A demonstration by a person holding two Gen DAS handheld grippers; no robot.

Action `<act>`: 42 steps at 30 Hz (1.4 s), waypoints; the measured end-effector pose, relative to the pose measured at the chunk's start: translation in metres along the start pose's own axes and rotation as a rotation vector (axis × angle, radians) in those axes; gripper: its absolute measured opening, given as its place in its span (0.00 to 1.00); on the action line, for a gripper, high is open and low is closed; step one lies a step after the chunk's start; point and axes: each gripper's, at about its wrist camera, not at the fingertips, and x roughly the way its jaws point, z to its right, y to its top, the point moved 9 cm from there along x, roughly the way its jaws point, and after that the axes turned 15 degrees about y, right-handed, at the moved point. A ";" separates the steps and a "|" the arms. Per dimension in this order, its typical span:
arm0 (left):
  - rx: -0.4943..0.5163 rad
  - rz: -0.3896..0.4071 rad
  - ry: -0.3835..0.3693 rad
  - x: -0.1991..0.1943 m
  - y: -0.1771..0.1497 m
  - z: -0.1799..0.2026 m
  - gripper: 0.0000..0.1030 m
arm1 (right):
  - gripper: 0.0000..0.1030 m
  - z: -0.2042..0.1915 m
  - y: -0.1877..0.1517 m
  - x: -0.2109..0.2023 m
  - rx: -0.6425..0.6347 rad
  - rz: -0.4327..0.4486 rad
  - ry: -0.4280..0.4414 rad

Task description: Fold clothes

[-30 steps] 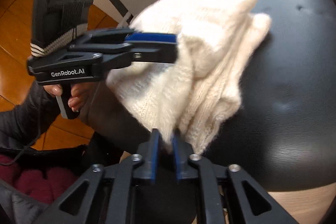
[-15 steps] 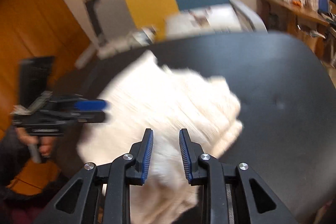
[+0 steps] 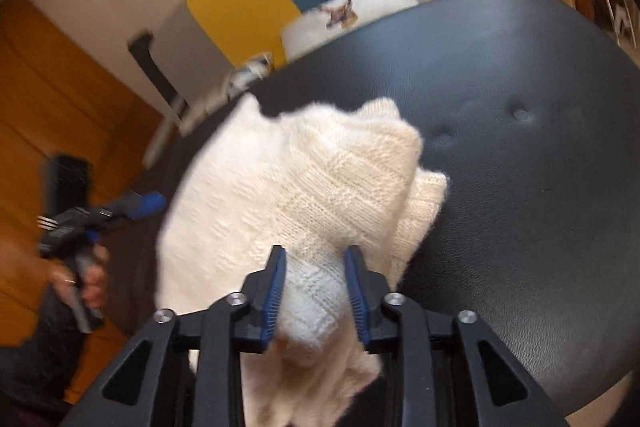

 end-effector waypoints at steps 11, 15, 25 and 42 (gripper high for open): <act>-0.024 -0.084 -0.030 0.034 -0.009 0.004 0.68 | 0.90 0.046 -0.033 -0.039 0.287 0.088 0.169; -0.037 -0.111 -0.039 0.044 -0.008 0.002 0.68 | 0.90 0.055 -0.044 -0.026 0.363 0.011 0.206; -0.028 -0.164 -0.090 0.060 -0.010 0.010 0.74 | 1.00 0.061 -0.032 -0.003 0.493 -0.011 0.291; 0.026 -0.092 0.018 0.069 -0.012 0.018 0.52 | 0.45 0.039 -0.032 0.019 0.209 -0.144 0.060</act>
